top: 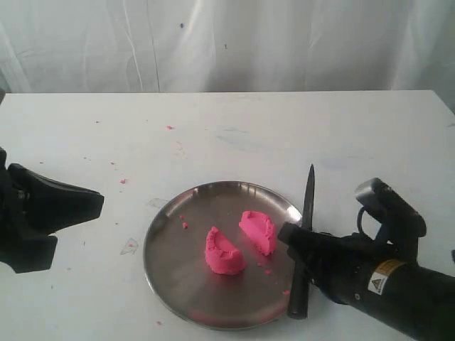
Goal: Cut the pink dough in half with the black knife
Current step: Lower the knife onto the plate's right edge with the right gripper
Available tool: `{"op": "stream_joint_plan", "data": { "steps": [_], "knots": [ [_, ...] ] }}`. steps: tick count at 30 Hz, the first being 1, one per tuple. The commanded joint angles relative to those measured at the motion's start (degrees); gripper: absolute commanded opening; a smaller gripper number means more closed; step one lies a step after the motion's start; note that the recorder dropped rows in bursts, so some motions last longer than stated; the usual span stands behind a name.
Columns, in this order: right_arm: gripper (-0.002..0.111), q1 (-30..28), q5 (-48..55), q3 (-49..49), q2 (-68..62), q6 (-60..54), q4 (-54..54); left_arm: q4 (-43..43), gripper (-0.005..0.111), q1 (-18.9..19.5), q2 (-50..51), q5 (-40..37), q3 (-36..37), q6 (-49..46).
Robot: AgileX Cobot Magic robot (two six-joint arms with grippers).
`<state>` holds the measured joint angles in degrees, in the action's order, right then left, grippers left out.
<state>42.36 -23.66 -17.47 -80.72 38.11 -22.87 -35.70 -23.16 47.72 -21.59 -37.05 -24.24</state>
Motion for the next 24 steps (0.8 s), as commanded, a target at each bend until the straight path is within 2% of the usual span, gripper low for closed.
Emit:
{"op": "stream_joint_plan", "data": {
  "steps": [1, 11, 24],
  "knots": [
    [0.0, -0.15, -0.31, -2.01, -4.46, -0.86, 0.92, -0.88, 0.0, -0.13, -0.37, -0.31, 0.35, 0.13],
    [0.0, -0.15, 0.21, -4.83, -10.25, -0.63, 2.34, -0.88, 0.0, -0.13, -0.37, -0.31, 0.35, 0.13],
    [0.0, -0.15, 0.49, -4.82, -10.78, -0.5, 2.34, -0.88, 0.0, -0.13, -0.37, -0.31, 0.35, 0.03]
  ]
}}
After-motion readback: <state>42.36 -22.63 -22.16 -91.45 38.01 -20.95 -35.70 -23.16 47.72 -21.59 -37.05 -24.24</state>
